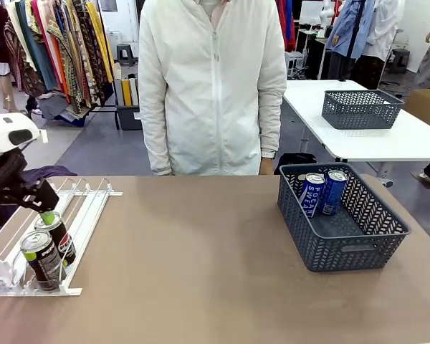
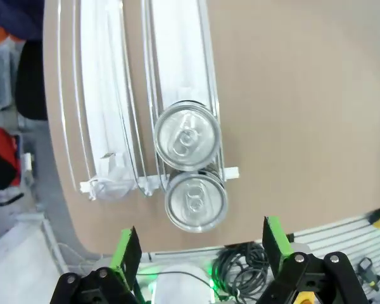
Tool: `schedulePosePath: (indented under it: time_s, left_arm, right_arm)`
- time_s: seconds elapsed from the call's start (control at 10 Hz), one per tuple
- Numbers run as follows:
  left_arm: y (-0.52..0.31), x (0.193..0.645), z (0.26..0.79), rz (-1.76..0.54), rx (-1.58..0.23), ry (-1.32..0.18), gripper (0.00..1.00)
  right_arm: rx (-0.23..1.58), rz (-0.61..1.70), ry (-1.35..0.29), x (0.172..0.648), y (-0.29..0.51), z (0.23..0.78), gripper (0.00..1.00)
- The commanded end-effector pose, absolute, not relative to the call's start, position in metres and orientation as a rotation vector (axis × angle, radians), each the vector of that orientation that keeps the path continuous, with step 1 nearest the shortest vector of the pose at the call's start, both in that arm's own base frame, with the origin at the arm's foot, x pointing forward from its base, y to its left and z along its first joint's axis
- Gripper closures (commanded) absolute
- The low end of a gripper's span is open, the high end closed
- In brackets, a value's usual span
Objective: Retrieve and store the cans from the dispenser.
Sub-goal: Pick up one can from the Automatic Can Dispenser and place it in the middle of the table.
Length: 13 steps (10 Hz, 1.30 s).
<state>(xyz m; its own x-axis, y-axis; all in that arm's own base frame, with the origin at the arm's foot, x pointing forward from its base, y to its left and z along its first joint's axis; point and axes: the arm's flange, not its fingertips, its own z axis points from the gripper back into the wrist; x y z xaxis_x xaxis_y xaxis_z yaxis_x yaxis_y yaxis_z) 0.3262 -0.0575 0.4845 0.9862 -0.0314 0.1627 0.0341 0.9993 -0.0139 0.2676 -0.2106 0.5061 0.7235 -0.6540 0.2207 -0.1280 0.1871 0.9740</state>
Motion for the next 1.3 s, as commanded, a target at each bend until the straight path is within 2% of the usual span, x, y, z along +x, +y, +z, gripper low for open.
schedulePosePath:
  time_s: [0.0, 0.5, 1.1, 1.2]
  left_arm:
    - [-0.06, 0.31, 0.438, 0.002, -0.012, -0.134, 0.0]
    - [-0.053, 0.315, 0.392, 0.061, 0.023, 0.006, 0.0]
    - [-0.051, 0.318, 0.378, 0.074, 0.006, 0.003, 0.0]
    - [-0.051, 0.319, 0.378, 0.068, 0.01, 0.005, 0.54]
  right_arm:
    - [1.374, -0.41, -0.741, 0.271, -0.209, 0.509, 0.0]
    - [1.374, -0.41, -0.741, 0.271, -0.209, 0.509, 0.0]
    - [1.374, -0.41, -0.741, 0.271, -0.209, 0.509, 0.0]
    - [1.374, -0.41, -0.741, 0.271, -0.209, 0.509, 0.0]
